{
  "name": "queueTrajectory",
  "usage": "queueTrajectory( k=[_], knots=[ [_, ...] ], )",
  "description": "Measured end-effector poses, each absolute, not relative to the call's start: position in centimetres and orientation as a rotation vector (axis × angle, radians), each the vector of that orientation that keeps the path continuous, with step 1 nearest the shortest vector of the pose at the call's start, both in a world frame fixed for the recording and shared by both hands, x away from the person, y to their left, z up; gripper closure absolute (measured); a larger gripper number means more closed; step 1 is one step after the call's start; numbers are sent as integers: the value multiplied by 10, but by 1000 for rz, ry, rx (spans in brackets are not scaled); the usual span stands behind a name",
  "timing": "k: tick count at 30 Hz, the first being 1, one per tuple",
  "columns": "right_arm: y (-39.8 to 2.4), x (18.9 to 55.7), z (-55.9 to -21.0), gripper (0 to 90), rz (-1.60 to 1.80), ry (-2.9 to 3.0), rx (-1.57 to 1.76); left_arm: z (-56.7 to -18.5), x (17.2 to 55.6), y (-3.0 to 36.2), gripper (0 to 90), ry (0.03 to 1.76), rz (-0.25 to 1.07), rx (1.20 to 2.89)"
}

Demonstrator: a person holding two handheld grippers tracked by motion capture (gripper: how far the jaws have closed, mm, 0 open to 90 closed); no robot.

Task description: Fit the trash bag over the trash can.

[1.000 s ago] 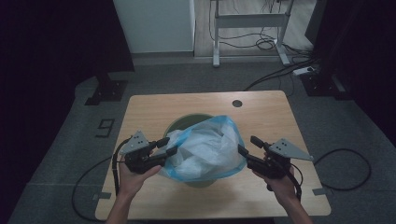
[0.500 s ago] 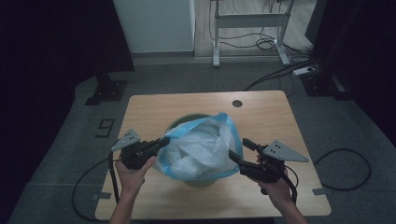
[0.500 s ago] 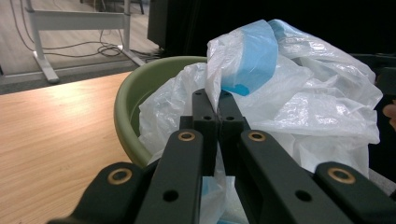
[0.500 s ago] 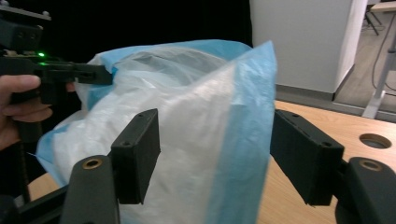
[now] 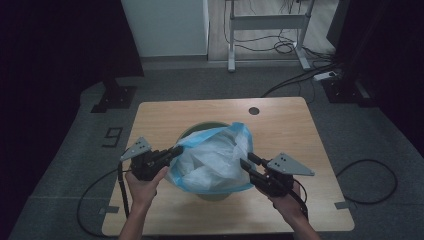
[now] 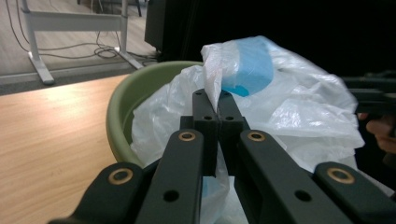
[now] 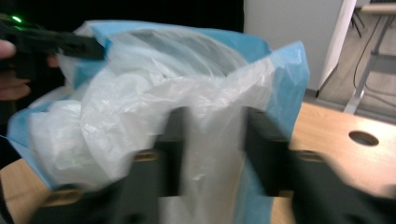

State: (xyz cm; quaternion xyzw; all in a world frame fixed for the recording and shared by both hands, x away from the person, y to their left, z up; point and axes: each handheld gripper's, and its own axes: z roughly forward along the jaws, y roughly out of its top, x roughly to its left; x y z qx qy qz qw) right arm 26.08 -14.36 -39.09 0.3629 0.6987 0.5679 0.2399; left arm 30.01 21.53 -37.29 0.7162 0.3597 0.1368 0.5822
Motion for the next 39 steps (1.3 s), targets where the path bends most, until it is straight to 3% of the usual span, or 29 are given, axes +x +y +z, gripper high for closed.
queueTrajectory(
  k=[3,5,18,39],
  knots=[
    [-144,264,-393,853,1528,1893,1013,-372,305,219,894,853,325,1642],
    [-145,266,-393,888,1506,1891,1016,-373,309,221,894,864,327,1624],
    [-154,295,-387,891,1396,1849,1072,-373,334,239,893,915,303,1559],
    [-155,329,-429,891,1398,1879,1191,-415,363,259,892,1078,228,1553]
  ],
)
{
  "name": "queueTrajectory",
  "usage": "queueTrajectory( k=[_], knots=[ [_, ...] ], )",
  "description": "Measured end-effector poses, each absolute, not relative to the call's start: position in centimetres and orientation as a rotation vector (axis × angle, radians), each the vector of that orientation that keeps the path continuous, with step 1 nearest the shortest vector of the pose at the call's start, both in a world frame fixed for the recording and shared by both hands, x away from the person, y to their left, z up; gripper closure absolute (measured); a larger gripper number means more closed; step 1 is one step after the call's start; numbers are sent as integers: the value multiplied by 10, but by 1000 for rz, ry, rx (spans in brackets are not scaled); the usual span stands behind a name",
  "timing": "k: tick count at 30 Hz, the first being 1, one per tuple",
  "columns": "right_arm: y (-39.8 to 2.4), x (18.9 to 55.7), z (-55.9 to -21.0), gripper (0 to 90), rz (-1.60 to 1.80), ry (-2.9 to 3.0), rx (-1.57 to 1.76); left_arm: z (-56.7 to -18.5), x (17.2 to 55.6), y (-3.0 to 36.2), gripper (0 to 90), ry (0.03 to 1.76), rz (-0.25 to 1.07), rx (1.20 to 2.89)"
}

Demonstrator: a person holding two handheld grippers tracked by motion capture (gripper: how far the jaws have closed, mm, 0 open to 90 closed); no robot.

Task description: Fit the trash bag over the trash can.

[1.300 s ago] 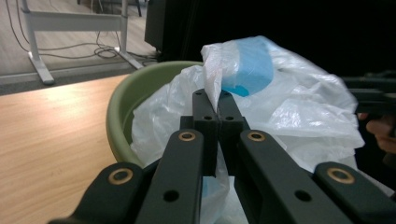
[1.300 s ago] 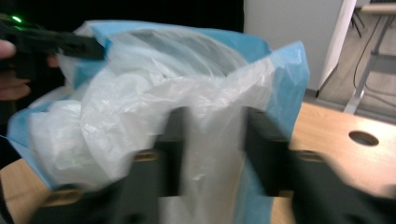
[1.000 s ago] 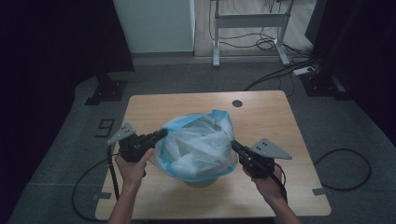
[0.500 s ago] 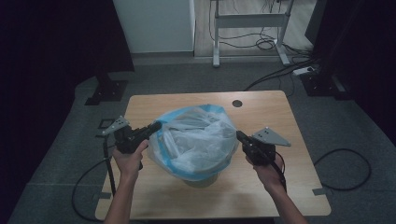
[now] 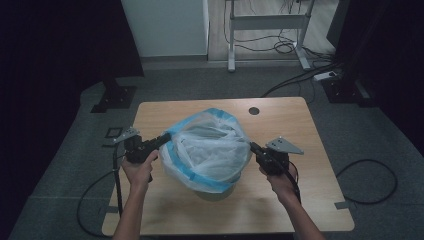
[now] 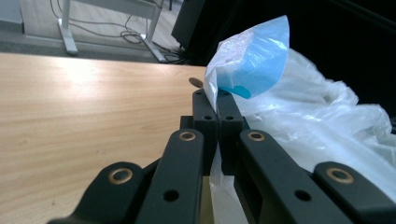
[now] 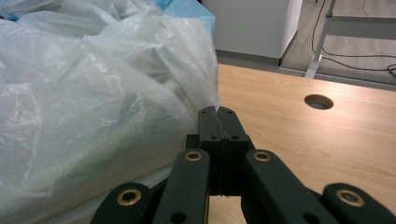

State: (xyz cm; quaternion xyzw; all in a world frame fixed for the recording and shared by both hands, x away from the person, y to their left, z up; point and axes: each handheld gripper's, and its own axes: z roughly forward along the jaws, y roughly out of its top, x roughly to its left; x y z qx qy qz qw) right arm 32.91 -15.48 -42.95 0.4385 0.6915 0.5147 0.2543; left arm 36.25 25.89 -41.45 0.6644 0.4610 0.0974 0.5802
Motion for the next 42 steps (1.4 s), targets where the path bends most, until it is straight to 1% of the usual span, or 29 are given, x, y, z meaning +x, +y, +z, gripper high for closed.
queueTrajectory(
  k=[8,16,22,28,34,35,36,37,40,42],
  knots=[
    [-153,331,-437,891,1374,1899,1192,-425,361,262,891,1119,211,1573],
    [-153,332,-446,891,1357,1920,1202,-440,363,264,890,1155,168,1589],
    [-154,335,-448,891,1352,1929,1204,-443,365,262,889,1164,159,1611],
    [-152,340,-451,891,1322,1967,1220,-449,369,260,887,1209,147,1656],
    [-152,344,-454,890,1319,1990,1223,-454,371,259,882,1217,105,1673],
    [-152,344,-453,860,1319,1986,1227,-454,371,259,882,1212,108,1672],
    [-153,344,-453,807,1320,1975,1237,-454,370,259,880,1204,110,1669],
    [-155,343,-452,733,1328,1952,1245,-454,369,259,878,1196,112,1664],
    [-164,334,-443,641,1370,1863,1261,-452,366,262,876,1186,128,1652],
    [-171,325,-435,617,1397,1828,1247,-450,365,264,874,1185,137,1644]
  ],
)
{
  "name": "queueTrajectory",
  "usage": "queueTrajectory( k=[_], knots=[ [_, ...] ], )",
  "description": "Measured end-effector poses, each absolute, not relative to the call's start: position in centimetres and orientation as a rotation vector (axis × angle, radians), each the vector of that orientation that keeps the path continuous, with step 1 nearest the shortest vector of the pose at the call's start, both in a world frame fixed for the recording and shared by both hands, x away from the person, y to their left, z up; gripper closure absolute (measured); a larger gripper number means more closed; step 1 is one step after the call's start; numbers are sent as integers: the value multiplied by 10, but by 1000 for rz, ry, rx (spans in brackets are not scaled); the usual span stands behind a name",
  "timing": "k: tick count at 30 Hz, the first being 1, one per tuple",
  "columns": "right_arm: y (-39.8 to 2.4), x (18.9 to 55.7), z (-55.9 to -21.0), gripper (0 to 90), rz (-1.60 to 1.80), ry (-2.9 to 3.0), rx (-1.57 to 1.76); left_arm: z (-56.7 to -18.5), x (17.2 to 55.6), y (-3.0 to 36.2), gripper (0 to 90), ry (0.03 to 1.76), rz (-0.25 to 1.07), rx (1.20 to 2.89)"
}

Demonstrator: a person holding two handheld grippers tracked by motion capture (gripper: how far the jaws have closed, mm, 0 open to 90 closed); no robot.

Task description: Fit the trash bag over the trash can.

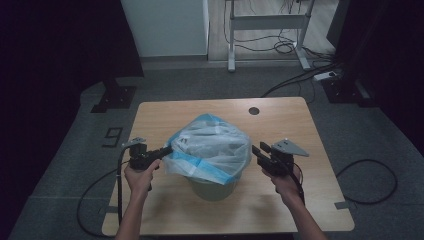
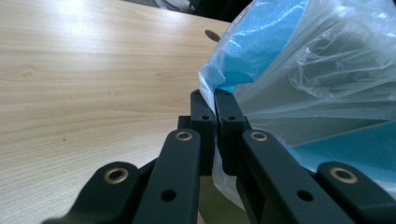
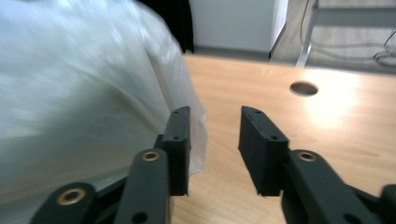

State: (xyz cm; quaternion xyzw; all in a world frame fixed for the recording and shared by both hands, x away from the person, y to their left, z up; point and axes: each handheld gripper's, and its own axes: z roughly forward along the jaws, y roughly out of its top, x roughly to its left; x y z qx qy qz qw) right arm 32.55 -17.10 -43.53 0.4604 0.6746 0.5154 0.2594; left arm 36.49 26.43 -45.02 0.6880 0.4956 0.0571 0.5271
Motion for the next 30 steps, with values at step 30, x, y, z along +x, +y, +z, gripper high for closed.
queueTrajectory(
  k=[30],
  knots=[
    [-91,254,-399,515,1717,2211,783,-437,355,268,870,1142,193,1614]
  ],
)
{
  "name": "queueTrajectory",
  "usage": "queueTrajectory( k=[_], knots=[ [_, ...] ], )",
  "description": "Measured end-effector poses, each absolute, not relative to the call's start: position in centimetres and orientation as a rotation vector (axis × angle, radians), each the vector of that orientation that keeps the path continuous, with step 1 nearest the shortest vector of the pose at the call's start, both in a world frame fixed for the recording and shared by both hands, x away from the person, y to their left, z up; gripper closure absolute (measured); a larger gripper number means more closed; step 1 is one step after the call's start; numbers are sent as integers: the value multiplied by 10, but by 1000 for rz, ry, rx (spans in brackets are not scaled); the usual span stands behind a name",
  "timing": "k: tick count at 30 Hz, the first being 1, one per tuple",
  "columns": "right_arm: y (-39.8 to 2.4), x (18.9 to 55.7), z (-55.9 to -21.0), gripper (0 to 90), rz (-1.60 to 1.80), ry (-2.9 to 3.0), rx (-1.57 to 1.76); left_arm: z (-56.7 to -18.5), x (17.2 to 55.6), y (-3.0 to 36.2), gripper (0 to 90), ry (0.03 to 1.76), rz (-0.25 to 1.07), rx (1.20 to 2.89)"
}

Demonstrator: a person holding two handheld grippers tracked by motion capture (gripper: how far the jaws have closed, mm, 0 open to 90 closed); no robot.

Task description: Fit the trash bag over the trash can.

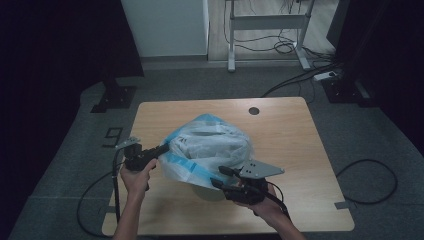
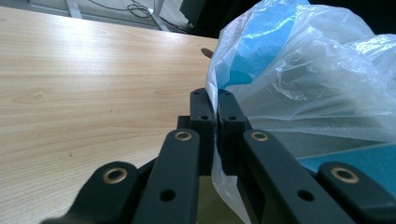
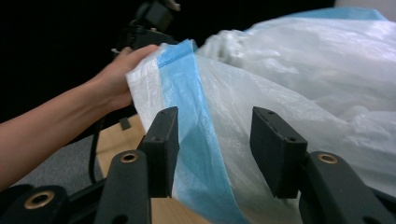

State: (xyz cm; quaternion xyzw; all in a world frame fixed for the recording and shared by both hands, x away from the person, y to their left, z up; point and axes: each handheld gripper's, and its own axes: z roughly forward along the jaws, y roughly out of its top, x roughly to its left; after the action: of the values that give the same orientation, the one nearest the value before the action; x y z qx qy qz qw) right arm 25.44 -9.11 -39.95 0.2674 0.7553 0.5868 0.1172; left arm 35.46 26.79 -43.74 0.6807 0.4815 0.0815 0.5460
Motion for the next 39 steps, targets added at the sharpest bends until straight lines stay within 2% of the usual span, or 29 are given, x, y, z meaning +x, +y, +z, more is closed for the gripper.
queueTrajectory(
  k=[11,20,23,27,33,39],
  knots=[
    [-85,245,-390,405,1688,2181,693,-435,352,268,869,1140,198,1609],
    [-62,261,-384,393,1712,2229,685,-435,353,265,869,1133,193,1611],
    [-55,264,-385,435,1708,2248,686,-435,353,265,869,1132,192,1609],
    [-53,263,-388,639,1696,2241,666,-434,352,267,869,1133,195,1605],
    [-60,251,-390,878,1698,2221,569,-434,352,268,869,1137,196,1603],
    [-65,237,-402,891,1678,2269,525,-435,351,267,863,1131,188,1608]
  ],
)
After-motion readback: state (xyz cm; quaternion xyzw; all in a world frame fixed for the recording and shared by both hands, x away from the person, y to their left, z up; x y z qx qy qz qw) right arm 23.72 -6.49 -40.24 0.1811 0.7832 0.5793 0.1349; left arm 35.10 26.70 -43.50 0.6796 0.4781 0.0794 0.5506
